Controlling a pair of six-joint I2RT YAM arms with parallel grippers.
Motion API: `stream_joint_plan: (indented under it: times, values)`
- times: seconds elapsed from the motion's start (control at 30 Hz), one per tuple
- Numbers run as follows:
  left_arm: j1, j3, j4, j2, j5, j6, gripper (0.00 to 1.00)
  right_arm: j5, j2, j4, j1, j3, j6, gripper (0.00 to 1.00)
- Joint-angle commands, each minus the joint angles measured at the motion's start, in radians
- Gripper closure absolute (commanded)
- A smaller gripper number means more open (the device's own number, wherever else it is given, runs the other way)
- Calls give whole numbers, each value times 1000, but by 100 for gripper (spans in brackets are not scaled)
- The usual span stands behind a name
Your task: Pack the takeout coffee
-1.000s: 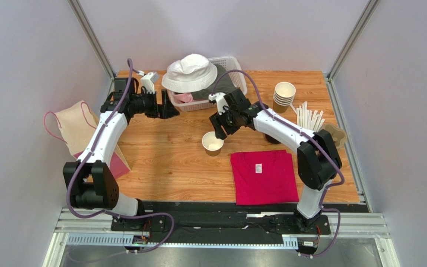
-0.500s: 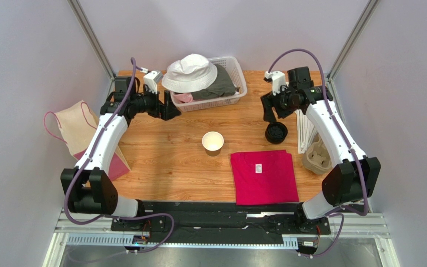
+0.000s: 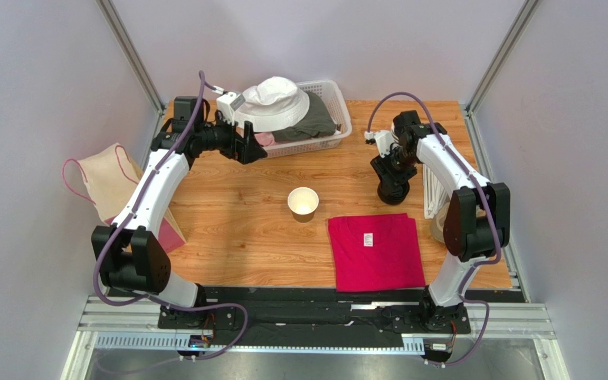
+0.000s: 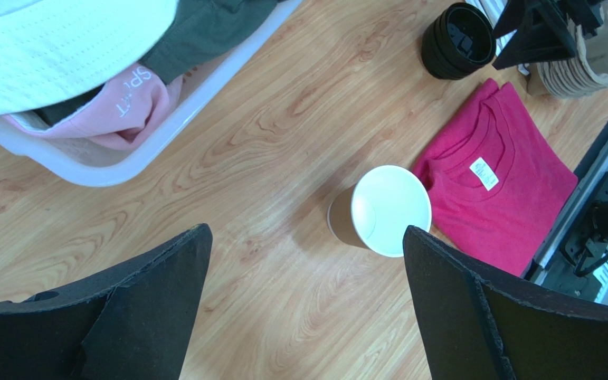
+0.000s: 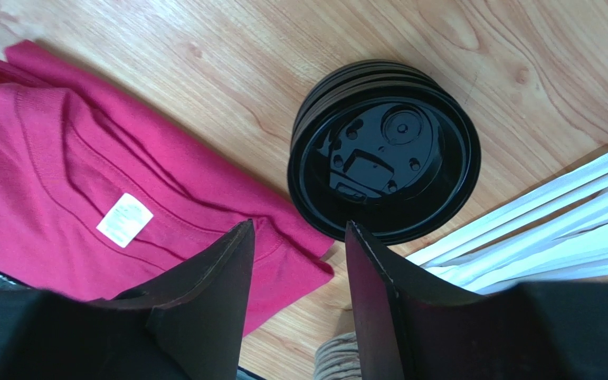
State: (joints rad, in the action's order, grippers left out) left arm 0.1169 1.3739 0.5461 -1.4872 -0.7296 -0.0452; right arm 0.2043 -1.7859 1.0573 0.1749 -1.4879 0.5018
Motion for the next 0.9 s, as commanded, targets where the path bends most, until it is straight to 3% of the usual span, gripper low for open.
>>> stream_joint_plan:
  times: [0.0,0.77,0.87]
  values:
    - [12,40,15,-7,-25,-27,1,-26,-23,-22,-3,-38,73,51]
    - [13,57,43,-24,-19,-9,1,-14,-101,-20,-3,-46,149,63]
    - [13,59,43,-27,-17,-7,1,-9,-102,-14,-5,-52,152,71]
